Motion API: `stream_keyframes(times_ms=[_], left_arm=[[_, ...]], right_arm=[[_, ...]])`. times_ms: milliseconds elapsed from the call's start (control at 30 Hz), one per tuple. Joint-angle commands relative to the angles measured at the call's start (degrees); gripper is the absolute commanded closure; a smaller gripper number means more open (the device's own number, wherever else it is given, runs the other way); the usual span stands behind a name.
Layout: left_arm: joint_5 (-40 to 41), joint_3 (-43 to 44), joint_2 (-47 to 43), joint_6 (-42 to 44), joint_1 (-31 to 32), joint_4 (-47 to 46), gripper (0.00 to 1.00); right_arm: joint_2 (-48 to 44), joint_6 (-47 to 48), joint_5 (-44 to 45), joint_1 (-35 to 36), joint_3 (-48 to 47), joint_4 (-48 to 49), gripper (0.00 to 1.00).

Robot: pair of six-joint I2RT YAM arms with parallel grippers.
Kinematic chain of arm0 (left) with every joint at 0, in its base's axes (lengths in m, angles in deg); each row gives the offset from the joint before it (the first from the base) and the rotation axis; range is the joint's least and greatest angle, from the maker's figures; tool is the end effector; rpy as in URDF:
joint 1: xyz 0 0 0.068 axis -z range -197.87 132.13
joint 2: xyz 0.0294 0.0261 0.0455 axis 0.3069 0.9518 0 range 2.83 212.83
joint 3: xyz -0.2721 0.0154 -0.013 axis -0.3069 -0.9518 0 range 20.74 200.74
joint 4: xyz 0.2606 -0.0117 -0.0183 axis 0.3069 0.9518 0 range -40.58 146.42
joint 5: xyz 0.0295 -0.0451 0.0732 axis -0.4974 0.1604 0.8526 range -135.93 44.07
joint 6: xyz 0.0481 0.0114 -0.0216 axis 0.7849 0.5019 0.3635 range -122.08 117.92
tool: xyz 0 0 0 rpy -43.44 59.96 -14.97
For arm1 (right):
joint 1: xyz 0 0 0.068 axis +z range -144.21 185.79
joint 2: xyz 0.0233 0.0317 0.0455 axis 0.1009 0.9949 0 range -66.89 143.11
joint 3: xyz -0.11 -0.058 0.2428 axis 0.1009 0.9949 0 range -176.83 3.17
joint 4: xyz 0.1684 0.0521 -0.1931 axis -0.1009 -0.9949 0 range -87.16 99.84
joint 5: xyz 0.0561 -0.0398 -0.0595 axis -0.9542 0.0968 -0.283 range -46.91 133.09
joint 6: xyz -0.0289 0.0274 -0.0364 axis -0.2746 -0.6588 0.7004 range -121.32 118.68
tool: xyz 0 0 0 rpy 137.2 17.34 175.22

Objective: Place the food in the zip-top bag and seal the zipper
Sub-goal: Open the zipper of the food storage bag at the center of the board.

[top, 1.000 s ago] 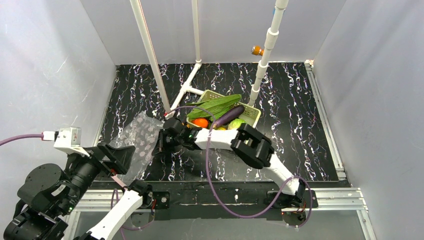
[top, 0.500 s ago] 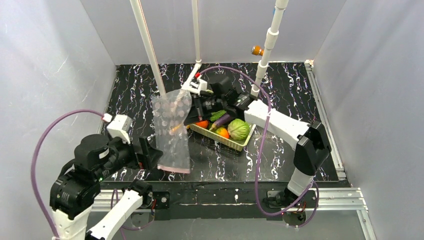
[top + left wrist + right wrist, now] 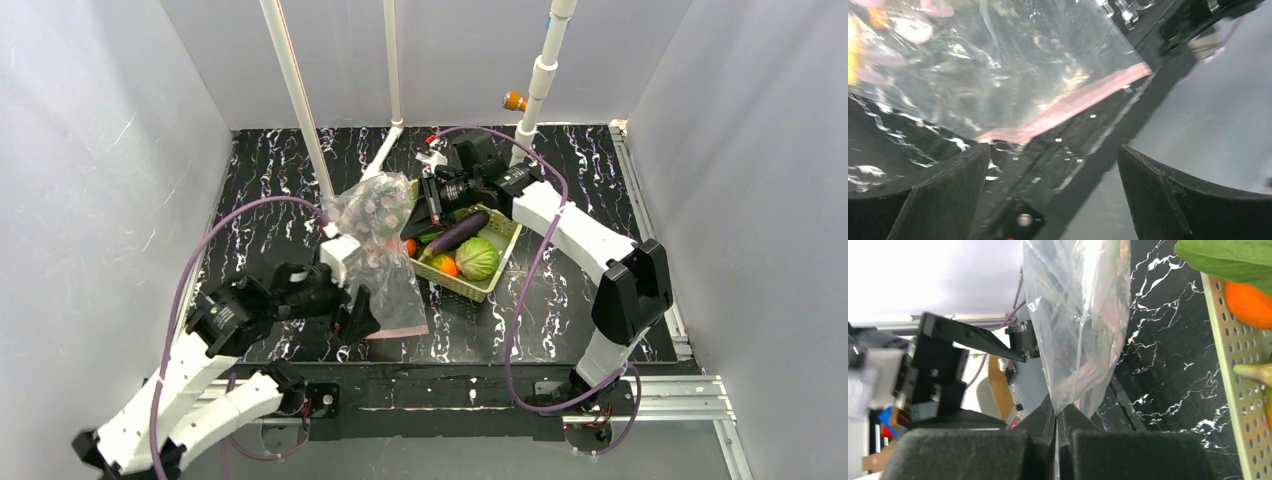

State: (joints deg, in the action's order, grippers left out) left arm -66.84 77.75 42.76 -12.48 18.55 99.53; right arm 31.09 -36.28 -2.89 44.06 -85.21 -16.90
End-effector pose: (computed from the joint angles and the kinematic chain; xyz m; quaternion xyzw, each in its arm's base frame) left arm 0.0923 -0.0839 0.3538 0.2789 0.8227 -0.3327 0.3671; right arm 0.2886 0.2603 0.3347 -0.1999 0.8160 0.5276 0.1256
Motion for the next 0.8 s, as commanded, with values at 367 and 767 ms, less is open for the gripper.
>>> stream_keyframes(times_ms=[367,767], left_arm=[[72.65,-7.14,15.96,3.89,50.00,-15.32,0.05],[80.38,-8.45,21.51,-4.83,50.10,-18.29,0.46]], right_arm=[[3.40,-9.53,-3.95,-2.67,-6.93,4.67,0.99],[-0.77,-11.47,-2.25,-2.63,-0.79,9.19,0.99]])
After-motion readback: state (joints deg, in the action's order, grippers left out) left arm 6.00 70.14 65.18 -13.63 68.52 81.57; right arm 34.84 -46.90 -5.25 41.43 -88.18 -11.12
